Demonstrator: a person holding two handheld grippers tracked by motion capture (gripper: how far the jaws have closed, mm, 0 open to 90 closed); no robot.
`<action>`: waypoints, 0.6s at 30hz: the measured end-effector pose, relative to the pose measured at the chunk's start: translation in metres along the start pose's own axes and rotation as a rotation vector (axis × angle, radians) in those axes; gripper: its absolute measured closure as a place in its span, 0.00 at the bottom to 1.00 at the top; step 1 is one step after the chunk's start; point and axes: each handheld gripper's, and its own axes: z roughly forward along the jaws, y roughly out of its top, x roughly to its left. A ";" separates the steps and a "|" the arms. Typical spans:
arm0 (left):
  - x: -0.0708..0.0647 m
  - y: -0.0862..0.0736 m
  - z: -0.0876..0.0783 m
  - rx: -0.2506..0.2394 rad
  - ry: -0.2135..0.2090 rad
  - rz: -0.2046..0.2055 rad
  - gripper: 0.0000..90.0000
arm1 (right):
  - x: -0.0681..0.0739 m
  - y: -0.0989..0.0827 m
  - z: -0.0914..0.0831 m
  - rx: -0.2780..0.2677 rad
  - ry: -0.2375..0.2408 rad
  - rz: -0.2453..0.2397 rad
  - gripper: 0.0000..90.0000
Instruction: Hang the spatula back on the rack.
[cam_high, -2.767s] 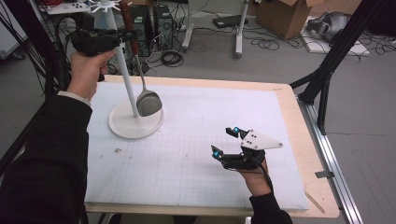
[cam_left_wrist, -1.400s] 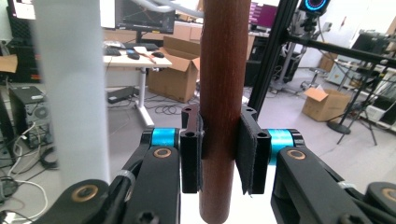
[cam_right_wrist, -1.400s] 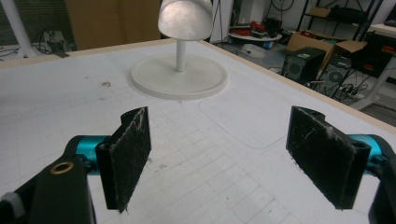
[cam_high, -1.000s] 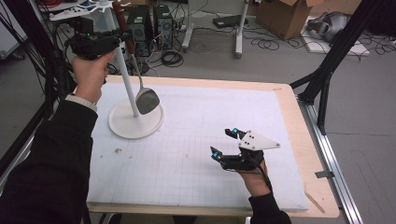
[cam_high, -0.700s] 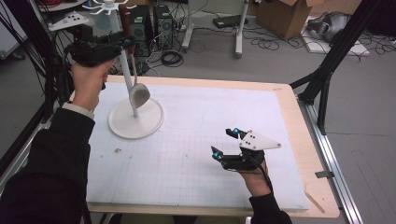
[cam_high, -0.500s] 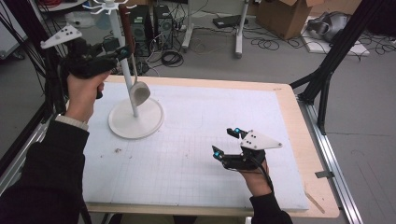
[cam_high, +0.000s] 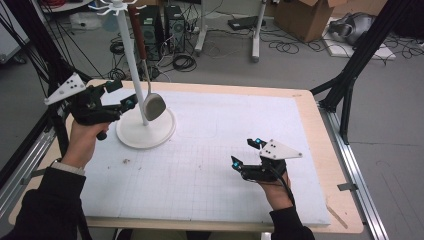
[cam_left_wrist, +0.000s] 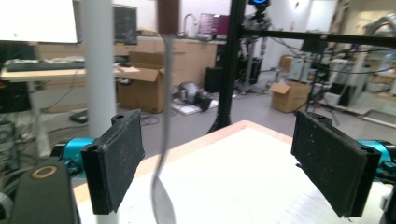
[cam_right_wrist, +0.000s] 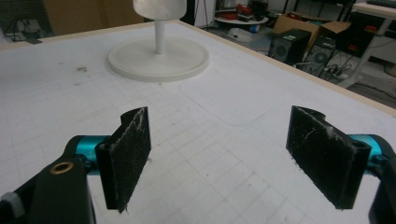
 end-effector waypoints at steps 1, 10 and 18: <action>-0.001 -0.006 -0.002 0.005 -0.001 0.007 0.19 | -0.002 -0.002 -0.002 0.001 -0.008 0.005 0.23; -0.013 -0.058 -0.017 0.022 -0.025 0.026 0.20 | -0.011 -0.022 -0.015 0.015 -0.052 0.044 0.22; -0.017 -0.090 -0.029 0.067 0.031 0.015 0.21 | -0.012 -0.032 -0.024 0.015 -0.119 0.048 0.21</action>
